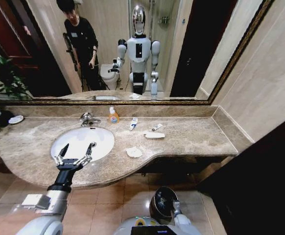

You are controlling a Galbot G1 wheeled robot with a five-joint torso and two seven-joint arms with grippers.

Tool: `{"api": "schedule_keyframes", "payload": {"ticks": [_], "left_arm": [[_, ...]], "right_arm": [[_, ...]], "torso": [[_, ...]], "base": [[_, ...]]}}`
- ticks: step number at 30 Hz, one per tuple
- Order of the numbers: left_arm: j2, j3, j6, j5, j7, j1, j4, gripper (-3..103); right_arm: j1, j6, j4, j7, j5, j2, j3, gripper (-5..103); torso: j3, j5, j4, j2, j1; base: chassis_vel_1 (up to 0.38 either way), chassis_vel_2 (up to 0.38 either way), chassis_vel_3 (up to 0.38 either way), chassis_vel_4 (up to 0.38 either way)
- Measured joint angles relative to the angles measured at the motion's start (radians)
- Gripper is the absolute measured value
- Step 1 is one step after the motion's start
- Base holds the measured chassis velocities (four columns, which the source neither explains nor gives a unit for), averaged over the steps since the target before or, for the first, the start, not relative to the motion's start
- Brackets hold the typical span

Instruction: Pick up the trash from the sink and place it in the trash bin.

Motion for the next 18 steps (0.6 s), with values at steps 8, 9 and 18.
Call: {"api": "schedule_keyframes", "payload": {"ticks": [8, 9, 18], "left_arm": [[0.0, 0.0, 0.0, 0.0, 0.0, 0.0, 0.0, 100], [0.0, 0.0, 0.0, 0.0, 0.0, 0.0, 0.0, 100], [0.0, 0.0, 0.0, 0.0, 0.0, 0.0, 0.0, 100]], "right_arm": [[-0.265, 0.004, 0.419, -0.104, 0.113, -0.134, 0.01, 100], [-0.295, -0.002, 0.473, -0.124, 0.151, -0.153, 0.015, 100], [-0.678, 0.038, 1.002, -0.28, 0.464, -0.299, 0.085, 100]], "torso": [[0.0, 0.0001, -0.0005, 0.0, 0.0], [0.0, 0.0002, -0.0004, 0.0, 0.0], [0.0, -0.001, -0.0004, 0.0, 0.0]], "base": [[0.0, 0.0, 0.0, 0.0], [0.0, 0.0, 0.0, 0.0], [0.0, 0.0, 0.0, 0.0]]}}
